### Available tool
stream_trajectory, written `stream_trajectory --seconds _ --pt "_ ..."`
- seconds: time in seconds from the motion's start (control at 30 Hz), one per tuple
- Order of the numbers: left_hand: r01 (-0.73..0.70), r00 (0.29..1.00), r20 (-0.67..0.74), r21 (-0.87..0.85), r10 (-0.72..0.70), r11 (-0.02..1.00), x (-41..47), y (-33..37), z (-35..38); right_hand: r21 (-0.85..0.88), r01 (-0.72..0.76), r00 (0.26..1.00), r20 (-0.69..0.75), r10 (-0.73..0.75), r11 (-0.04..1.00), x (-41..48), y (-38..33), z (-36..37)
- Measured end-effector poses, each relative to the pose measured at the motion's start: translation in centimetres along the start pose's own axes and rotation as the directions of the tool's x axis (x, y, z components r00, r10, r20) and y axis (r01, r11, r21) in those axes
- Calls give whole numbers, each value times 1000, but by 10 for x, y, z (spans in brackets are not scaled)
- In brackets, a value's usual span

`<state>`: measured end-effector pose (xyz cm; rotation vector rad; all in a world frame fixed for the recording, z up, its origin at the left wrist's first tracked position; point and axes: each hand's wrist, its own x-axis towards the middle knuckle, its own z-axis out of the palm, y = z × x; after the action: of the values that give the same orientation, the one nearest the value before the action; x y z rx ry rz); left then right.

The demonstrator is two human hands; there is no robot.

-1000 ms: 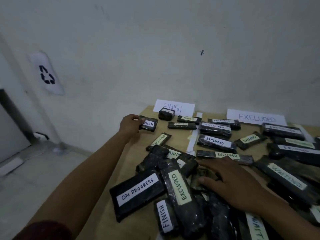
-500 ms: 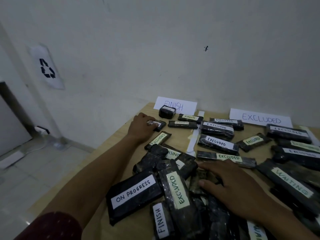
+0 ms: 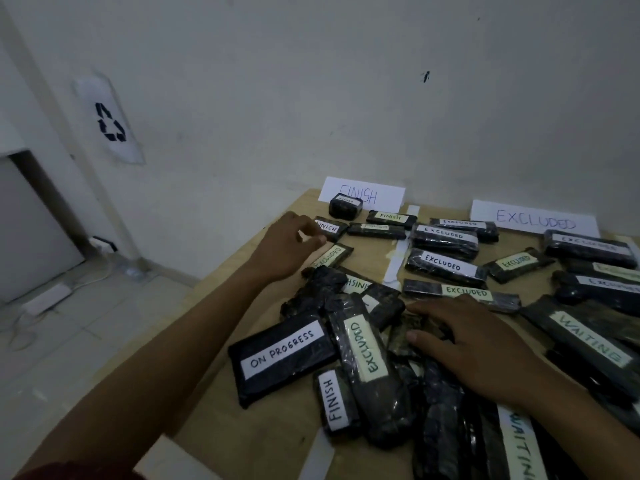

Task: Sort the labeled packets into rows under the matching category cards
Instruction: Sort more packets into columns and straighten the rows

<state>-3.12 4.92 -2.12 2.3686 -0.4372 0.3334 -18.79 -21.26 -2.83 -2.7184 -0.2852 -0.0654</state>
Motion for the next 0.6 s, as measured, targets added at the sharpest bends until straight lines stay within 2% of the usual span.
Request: stream_trajectory --seconds 0.13,0.27,0.37,0.47,0.6 --pt "-25 990 141 -1 25 1000 -77 24 -26 10 -2 1000 -7 2 1000 -3 -3 0" --pt "0 946 321 119 -39 993 -128 23 -44 16 -9 1000 -21 10 1000 -4 -5 1" --pt "-6 941 337 110 -31 994 -144 19 -49 16 -8 1000 -10 8 1000 -4 -6 0" --pt "59 955 293 -22 -50 998 -143 18 -50 21 0 1000 -21 0 1000 -3 -5 0" --pt "127 980 189 -345 -63 930 -132 22 -54 28 5 999 -38 -4 1000 -2 -2 1"
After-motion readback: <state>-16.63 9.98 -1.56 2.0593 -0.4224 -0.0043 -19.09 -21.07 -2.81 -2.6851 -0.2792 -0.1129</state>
